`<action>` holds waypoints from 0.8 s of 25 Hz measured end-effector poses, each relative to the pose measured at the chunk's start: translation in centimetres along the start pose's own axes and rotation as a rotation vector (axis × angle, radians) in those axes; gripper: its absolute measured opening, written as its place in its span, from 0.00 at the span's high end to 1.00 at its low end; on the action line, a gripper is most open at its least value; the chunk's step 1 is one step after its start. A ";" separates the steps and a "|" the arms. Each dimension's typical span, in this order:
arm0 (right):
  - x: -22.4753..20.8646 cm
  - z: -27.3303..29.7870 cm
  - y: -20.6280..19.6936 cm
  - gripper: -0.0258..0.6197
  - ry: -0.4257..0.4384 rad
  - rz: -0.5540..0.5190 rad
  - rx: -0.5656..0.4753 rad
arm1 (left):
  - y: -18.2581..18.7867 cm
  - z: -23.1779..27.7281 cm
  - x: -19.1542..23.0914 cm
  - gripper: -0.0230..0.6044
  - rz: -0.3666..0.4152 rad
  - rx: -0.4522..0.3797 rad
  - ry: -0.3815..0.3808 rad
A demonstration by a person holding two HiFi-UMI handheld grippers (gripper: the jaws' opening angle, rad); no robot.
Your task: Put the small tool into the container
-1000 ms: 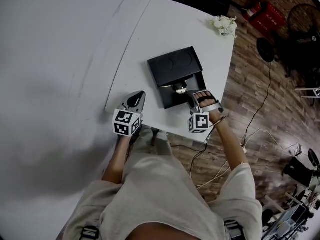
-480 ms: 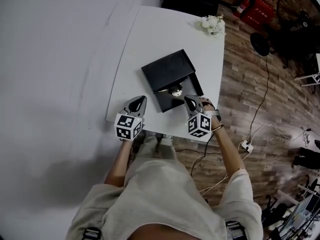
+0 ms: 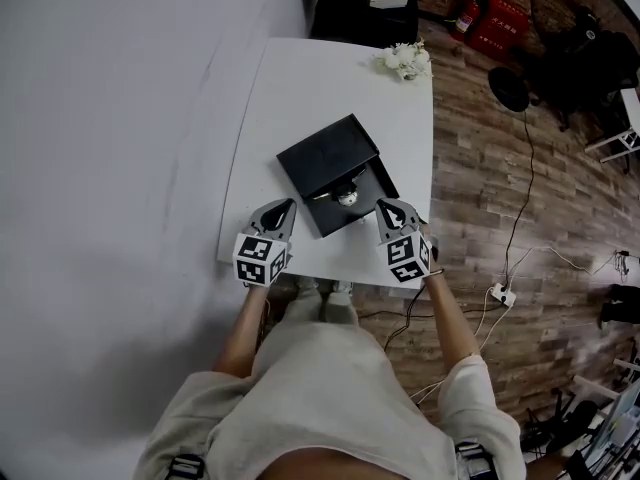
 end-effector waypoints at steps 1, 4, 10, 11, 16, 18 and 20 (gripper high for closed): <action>-0.1 -0.4 0.0 0.96 -0.012 0.022 -0.013 | 0.3 -0.1 -0.1 0.95 0.006 -0.004 -0.002; -0.5 -1.9 0.4 0.96 -0.048 0.088 -0.062 | 1.2 -0.4 -0.3 0.95 0.019 -0.019 -0.005; -0.5 -4.4 1.3 0.96 -0.107 0.180 -0.153 | 2.7 -0.7 -0.6 0.95 0.042 -0.052 -0.012; -0.5 -4.7 1.4 0.96 -0.120 0.186 -0.160 | 2.9 -0.8 -0.7 0.95 0.047 -0.059 -0.013; -0.3 -5.9 1.7 0.96 -0.172 0.242 -0.212 | 3.7 -1.1 -1.4 0.95 0.061 -0.084 -0.025; -0.2 -6.5 1.8 0.96 -0.189 0.265 -0.235 | 3.9 -1.3 -1.8 0.95 0.066 -0.090 -0.032; -0.2 -7.1 2.1 0.96 -0.203 0.284 -0.258 | 4.1 -1.6 -2.0 0.95 0.070 -0.096 -0.036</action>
Point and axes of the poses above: the fingertips, and each gripper's own axes: z forward along the fingers, x to its left, y out of its top, the point moved 4 cm from there along -z, backward along the fingers, and after that the axes turned 15 degrees about y, right-handed, at the moved point
